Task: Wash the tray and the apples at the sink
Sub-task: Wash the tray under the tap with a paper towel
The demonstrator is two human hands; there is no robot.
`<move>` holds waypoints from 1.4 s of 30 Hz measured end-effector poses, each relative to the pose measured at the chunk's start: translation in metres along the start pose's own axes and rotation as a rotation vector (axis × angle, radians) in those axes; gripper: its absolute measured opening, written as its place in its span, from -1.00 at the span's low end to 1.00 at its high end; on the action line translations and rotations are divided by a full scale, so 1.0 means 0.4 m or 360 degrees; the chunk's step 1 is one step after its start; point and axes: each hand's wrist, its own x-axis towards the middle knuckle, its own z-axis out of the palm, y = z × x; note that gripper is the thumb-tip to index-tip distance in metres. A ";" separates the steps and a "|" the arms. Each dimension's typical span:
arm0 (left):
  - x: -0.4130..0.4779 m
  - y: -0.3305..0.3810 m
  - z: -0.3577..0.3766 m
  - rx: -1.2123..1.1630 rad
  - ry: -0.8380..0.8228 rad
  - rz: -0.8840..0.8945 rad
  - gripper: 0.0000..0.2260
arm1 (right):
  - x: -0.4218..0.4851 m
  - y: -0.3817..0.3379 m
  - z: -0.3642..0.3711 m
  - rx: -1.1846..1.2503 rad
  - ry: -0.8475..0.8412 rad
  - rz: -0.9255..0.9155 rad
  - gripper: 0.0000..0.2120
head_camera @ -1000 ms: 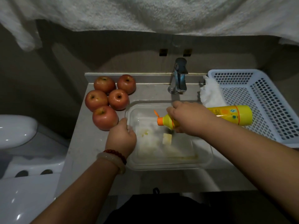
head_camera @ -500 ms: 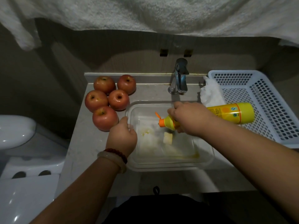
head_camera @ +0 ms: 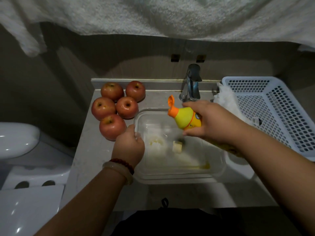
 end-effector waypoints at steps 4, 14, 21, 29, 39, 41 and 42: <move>0.005 -0.008 -0.001 -0.0041 -0.0044 -0.0012 -0.85 | -0.007 -0.036 -0.062 0.0582 0.0361 -0.0009 -0.32; 0.007 -0.009 0.008 -0.0201 -0.0034 -0.0082 -0.72 | 0.183 -0.097 -0.133 0.1498 0.1141 -0.0066 -0.71; 0.017 -0.010 -0.004 -0.0299 -0.0063 -0.0106 -0.67 | 0.362 -0.079 -0.011 0.1296 0.1008 0.0143 -0.54; 0.032 -0.029 -0.001 -0.0220 -0.0057 -0.0136 -0.66 | 0.414 -0.057 0.039 0.1162 0.0982 0.0273 -0.50; 0.054 -0.023 0.026 -0.0159 -0.0083 -0.0118 -0.70 | 0.220 -0.006 -0.027 0.0471 0.1203 0.0144 -0.42; 0.060 -0.024 0.037 -0.0117 -0.0078 -0.0130 -0.82 | 0.193 0.051 -0.044 0.0180 0.0920 0.0129 -0.44; 0.063 -0.024 0.043 -0.0094 -0.0071 -0.0156 -0.87 | 0.191 0.079 -0.047 0.0015 0.0713 0.0133 -0.43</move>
